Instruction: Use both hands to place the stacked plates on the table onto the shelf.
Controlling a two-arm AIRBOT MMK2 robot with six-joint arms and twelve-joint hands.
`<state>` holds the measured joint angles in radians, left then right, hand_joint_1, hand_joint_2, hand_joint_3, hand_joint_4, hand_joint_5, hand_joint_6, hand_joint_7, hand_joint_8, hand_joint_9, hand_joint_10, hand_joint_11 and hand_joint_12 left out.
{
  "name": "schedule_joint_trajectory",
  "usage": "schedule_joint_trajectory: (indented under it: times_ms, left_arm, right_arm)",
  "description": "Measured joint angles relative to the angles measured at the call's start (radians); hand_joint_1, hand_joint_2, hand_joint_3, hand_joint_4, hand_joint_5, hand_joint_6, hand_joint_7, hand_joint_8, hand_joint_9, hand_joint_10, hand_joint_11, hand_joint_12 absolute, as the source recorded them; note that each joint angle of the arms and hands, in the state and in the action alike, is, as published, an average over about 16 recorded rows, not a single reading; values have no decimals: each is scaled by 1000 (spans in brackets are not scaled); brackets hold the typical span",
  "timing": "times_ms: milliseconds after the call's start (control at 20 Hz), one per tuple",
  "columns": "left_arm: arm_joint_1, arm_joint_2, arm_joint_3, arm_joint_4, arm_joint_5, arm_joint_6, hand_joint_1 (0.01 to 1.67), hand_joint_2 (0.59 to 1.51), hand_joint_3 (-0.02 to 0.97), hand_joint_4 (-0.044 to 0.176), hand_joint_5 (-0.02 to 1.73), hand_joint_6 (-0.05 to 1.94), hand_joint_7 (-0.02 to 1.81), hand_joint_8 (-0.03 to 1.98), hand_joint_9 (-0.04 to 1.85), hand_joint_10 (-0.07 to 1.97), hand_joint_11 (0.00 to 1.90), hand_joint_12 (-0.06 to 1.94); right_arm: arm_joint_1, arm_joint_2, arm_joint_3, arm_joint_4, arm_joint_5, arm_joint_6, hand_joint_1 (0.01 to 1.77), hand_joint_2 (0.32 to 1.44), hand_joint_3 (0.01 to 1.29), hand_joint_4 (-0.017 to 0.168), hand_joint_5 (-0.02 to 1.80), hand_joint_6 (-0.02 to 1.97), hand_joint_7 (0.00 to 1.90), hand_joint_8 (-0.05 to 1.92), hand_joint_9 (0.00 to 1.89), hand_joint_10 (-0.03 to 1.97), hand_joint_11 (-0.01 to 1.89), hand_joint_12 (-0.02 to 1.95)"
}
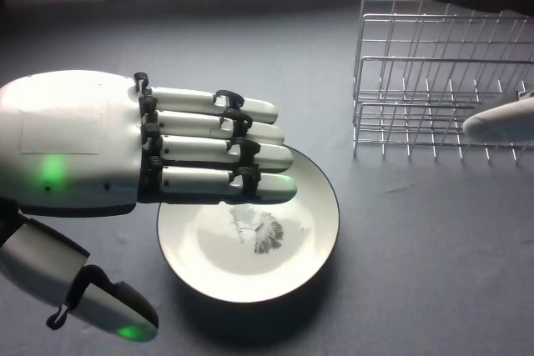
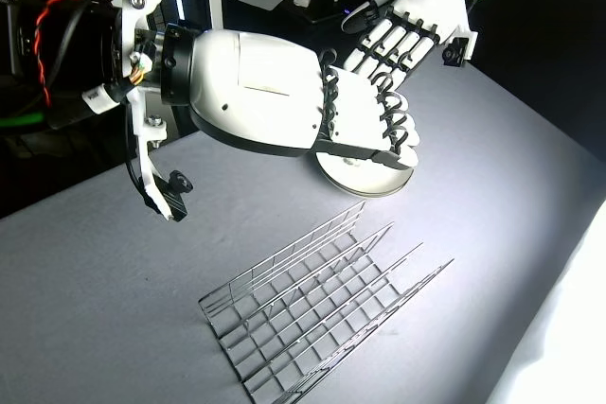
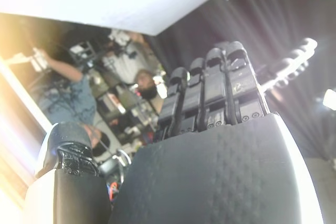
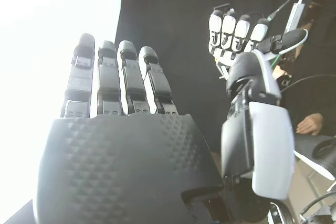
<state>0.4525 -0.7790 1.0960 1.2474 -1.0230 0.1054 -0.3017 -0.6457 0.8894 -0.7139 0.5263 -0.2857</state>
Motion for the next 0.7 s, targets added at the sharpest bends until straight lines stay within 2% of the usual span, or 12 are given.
schedule_joint_trajectory:
  times_ms: [100,300,700]
  left_arm:
    - [-13,-3,7,24,-10,-22,26,1105,9,3,19,10,16,2,19,17,16,3]
    - [-50,-13,28,94,-39,-67,24,1105,6,2,20,9,17,2,22,16,15,4]
    - [-116,-51,89,304,-108,-150,21,1103,6,2,22,9,20,2,23,16,15,4]
  right_arm:
    - [-7,0,3,-2,-1,0,318,1093,21,-4,39,22,37,13,36,17,21,196]
    - [-24,-1,6,-7,-1,0,382,1062,16,-3,19,22,22,14,23,17,21,183]
    - [-50,-17,24,-11,-4,1,550,1017,16,-4,13,22,21,14,19,17,20,189]
